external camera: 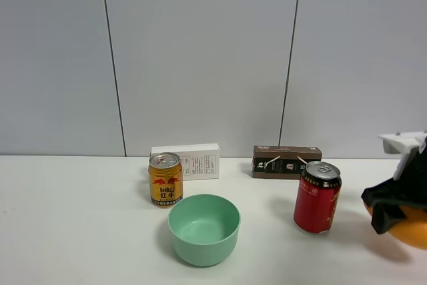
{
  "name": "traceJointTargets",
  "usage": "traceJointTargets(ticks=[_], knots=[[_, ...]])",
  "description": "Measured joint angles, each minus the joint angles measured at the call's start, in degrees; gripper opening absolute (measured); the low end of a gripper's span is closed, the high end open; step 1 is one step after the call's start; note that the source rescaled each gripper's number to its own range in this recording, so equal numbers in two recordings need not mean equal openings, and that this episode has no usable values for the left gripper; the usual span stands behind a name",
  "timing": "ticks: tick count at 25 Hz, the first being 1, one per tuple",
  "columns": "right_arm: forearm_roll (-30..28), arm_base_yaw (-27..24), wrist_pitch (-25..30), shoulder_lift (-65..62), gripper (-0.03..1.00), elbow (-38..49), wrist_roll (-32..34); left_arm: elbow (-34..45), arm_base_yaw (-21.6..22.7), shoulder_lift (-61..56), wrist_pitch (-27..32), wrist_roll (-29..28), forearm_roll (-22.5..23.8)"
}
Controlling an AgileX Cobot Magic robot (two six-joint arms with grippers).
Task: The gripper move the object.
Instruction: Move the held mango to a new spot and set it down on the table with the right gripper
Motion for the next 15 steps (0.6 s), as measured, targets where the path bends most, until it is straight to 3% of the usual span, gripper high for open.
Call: traceJointTargets(ticks=[6, 10, 15], knots=[[1.61, 0.0, 14.65, -20.87, 0.0, 0.0, 0.0, 0.0, 0.0, 0.0, 0.0, 0.0, 0.0], [5.8, 0.06, 15.69, -32.38, 0.0, -0.26, -0.22, 0.0, 0.0, 0.0, 0.0, 0.0, 0.0], [7.19, 4.48, 15.7, -34.42, 0.0, -5.43, -2.89, 0.0, 0.0, 0.0, 0.0, 0.0, 0.0]])
